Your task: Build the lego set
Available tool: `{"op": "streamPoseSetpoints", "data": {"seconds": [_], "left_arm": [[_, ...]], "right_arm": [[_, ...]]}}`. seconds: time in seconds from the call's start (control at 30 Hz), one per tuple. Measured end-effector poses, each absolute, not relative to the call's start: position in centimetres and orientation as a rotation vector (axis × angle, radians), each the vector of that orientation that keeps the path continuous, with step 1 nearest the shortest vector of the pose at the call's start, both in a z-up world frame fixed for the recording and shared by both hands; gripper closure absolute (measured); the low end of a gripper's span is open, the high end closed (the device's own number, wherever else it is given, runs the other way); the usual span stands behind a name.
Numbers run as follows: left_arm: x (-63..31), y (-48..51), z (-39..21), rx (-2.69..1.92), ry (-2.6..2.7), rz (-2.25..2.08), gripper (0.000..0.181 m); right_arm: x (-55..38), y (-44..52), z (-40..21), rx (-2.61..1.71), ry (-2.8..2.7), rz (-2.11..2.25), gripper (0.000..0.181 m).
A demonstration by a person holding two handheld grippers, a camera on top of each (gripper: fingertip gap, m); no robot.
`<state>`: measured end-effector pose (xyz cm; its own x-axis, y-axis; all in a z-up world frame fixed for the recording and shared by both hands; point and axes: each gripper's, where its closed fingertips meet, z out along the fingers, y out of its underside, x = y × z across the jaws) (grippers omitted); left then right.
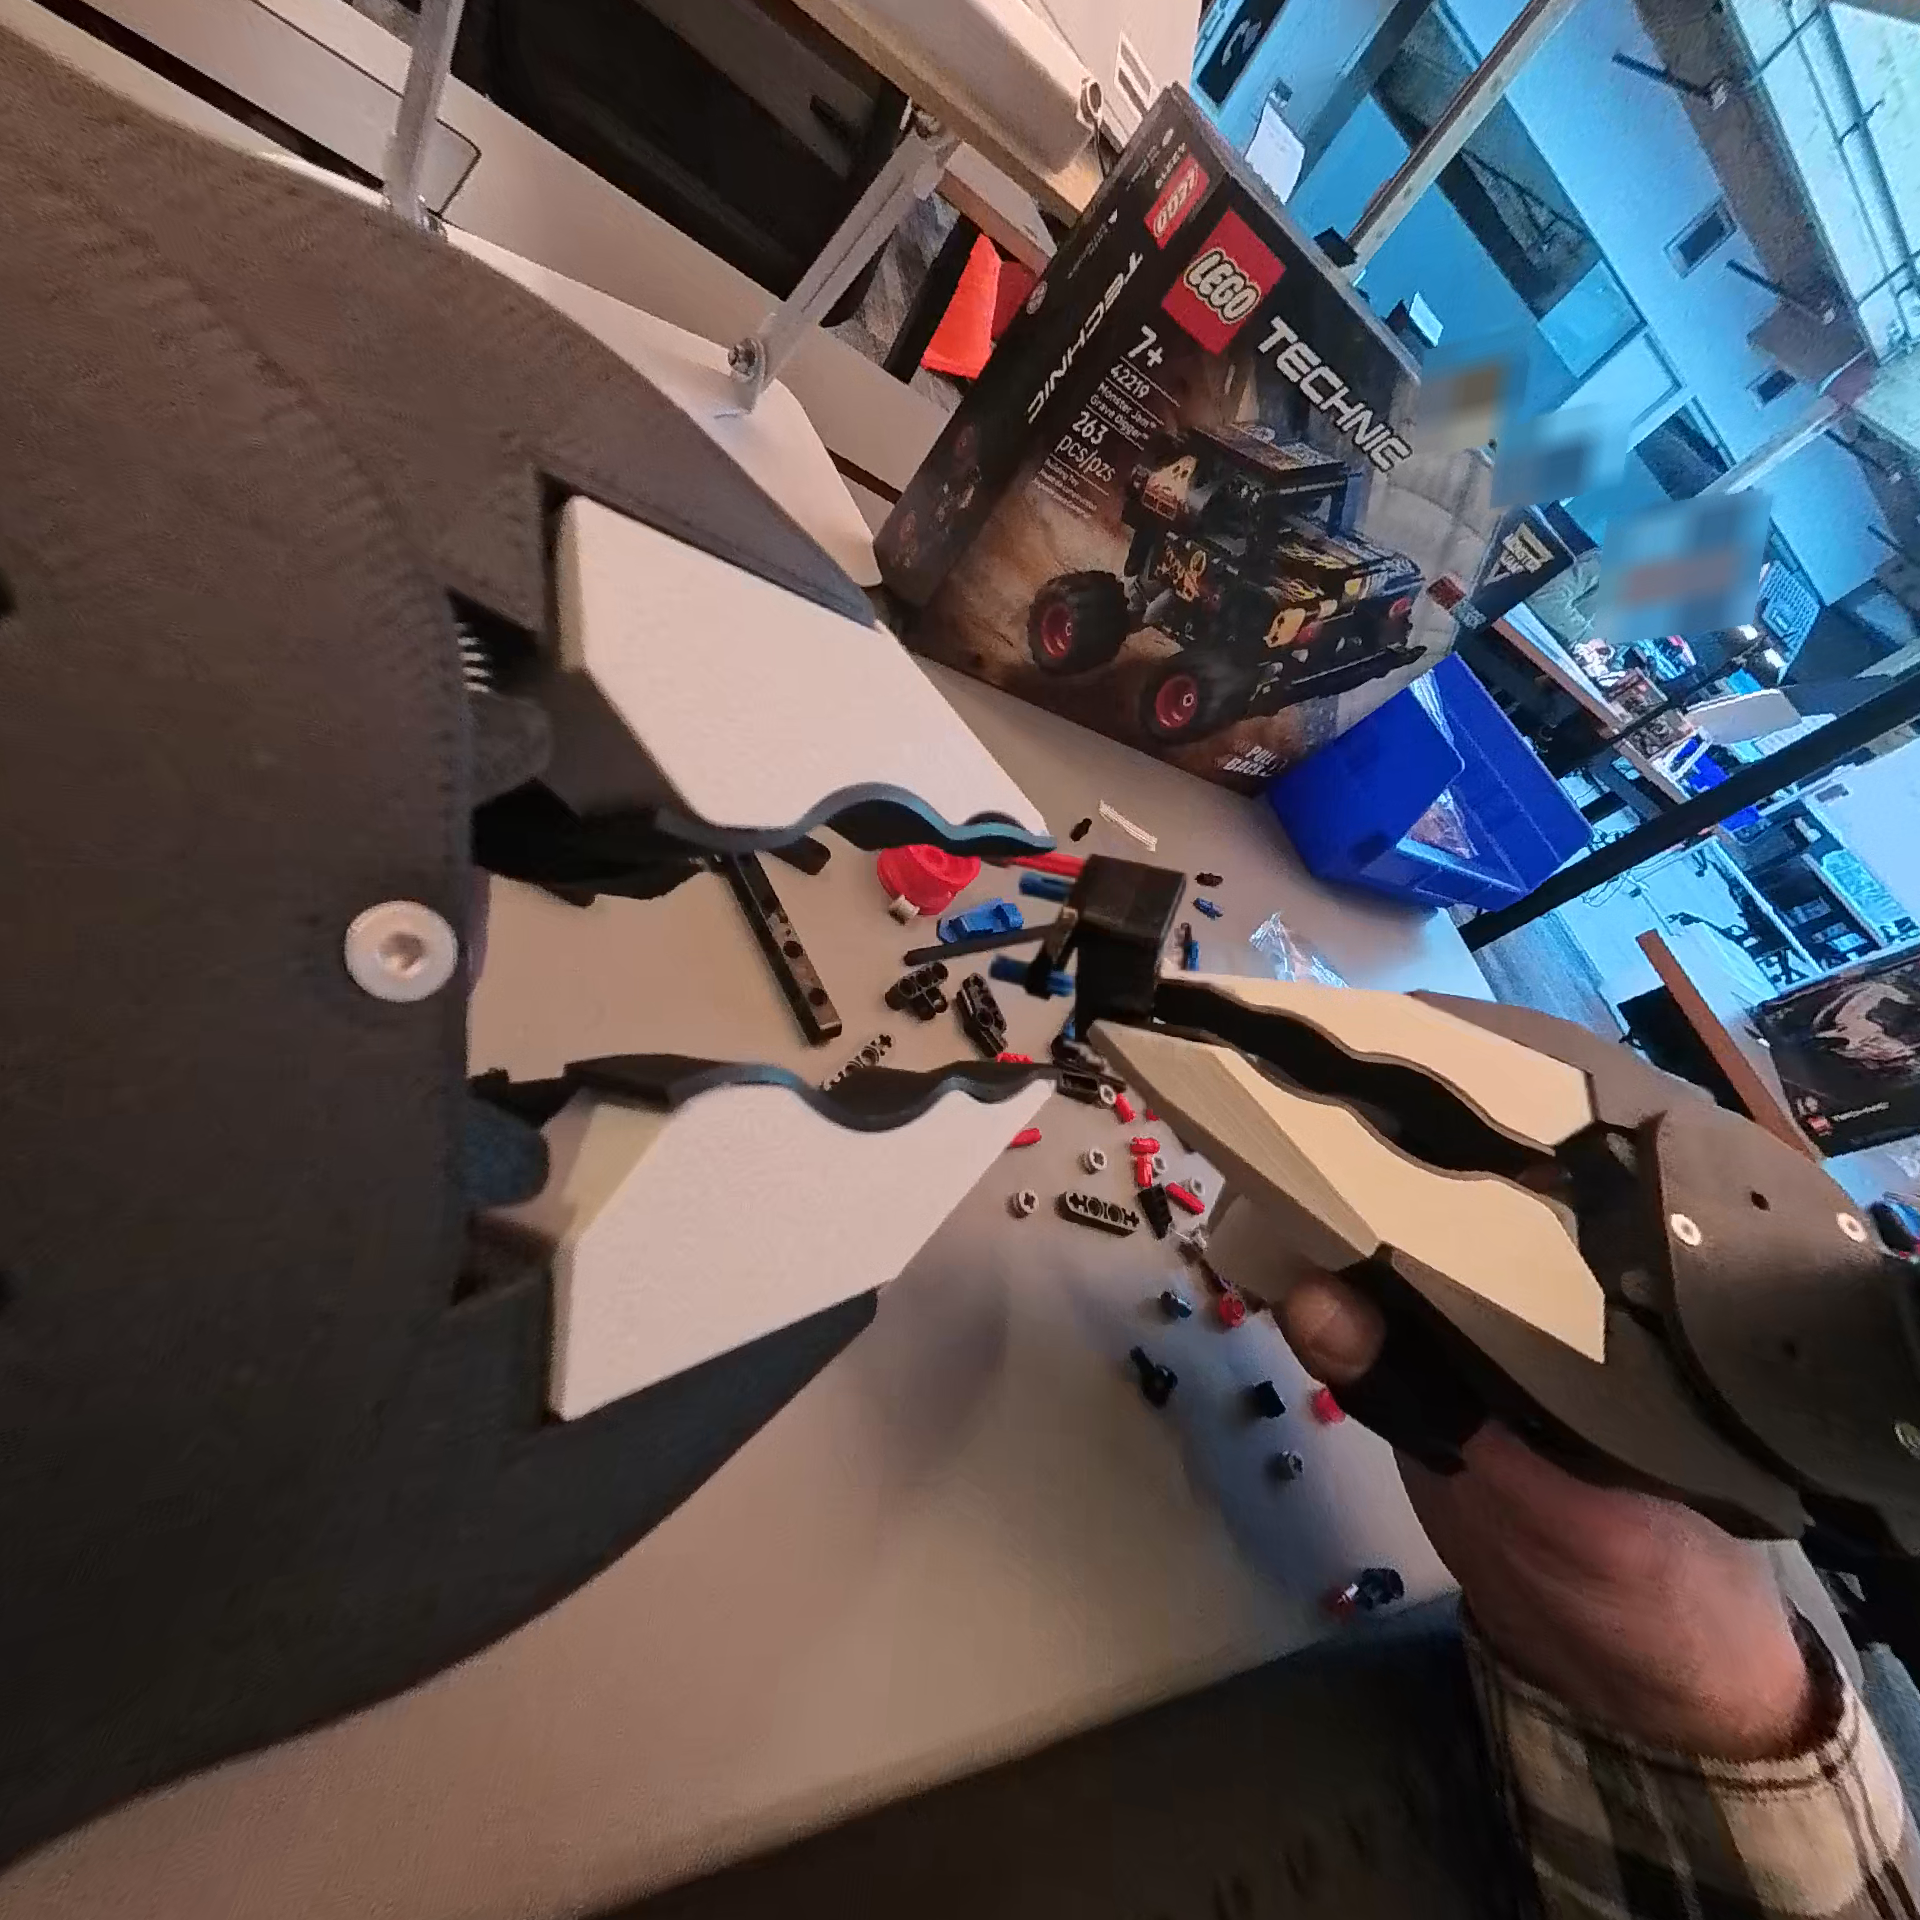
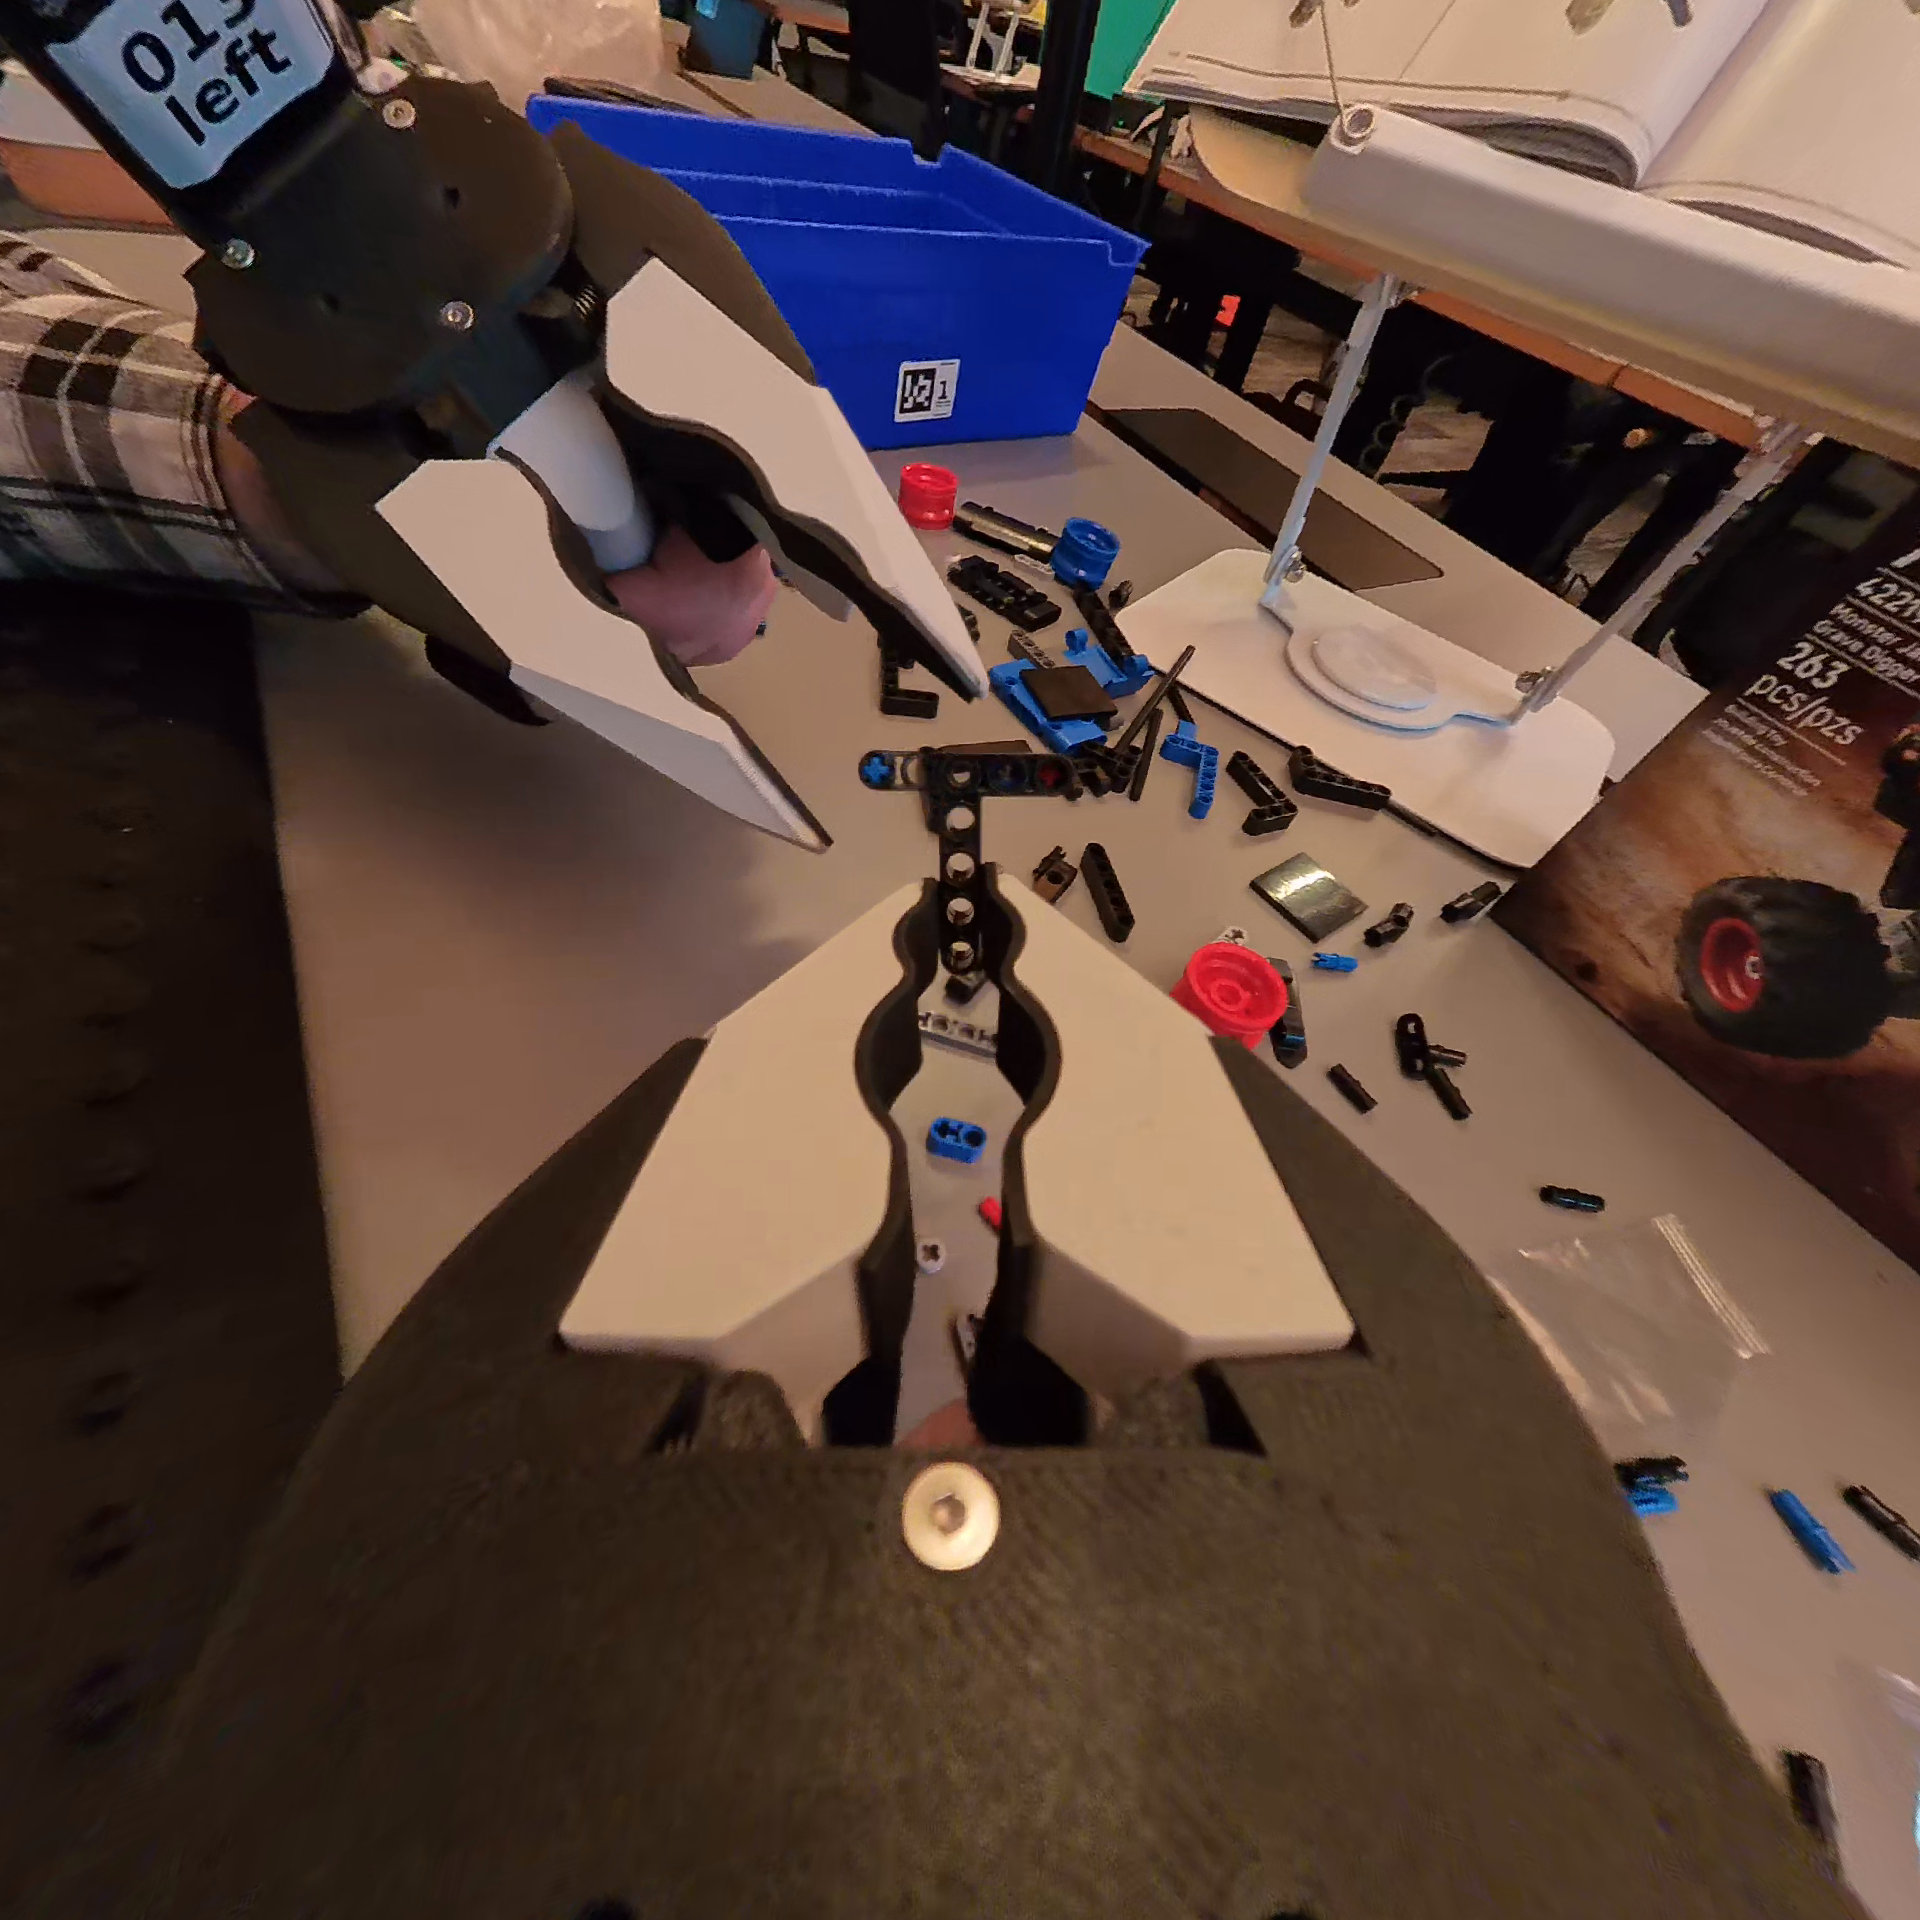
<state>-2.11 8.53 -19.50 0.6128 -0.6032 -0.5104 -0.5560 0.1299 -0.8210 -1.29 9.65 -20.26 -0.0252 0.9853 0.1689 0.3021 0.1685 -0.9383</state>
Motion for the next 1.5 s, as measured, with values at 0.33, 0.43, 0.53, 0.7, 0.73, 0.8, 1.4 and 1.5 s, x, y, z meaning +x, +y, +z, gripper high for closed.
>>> {"op": "streamPoseSetpoints", "data": {"seconds": [0.33, 0.43, 0.53, 0.7, 0.73, 0.8, 1.4, 1.5], "left_arm": [[-2.6, 8.8, -18.6, -1.503, 0.973, -0.018, 0.143], [-3.0, 9.0, -18.5, -1.506, 0.956, -0.004, 0.144], [-3.4, 9.2, -18.5, -1.514, 0.94, 0.011, 0.144], [-3.6, 9.4, -18.6, -1.52, 0.936, 0.024, 0.145], [-3.6, 9.4, -18.6, -1.52, 0.937, 0.026, 0.145], [-3.6, 9.4, -18.6, -1.521, 0.94, 0.03, 0.145], [-3.8, 9.6, -18.8, -1.525, 0.945, 0.039, 0.145], [-3.8, 9.6, -18.8, -1.524, 0.944, 0.039, 0.145]], "right_arm": [[-1.0, 10.9, -19.3, -1.299, -1.421, 0.885, 0.178], [-1.0, 11.1, -19.1, -1.3, -1.403, 0.882, 0.178], [-0.9, 11.5, -18.9, -1.304, -1.381, 0.874, 0.177], [-0.7, 11.8, -18.6, -1.311, -1.355, 0.884, 0.177], [-0.7, 11.8, -18.6, -1.313, -1.353, 0.889, 0.177], [-0.7, 11.9, -18.6, -1.315, -1.347, 0.888, 0.177], [-0.5, 12.3, -18.1, -1.31, -1.313, 0.886, 0.177], [-0.5, 12.2, -18.1, -1.308, -1.313, 0.885, 0.177]]}}
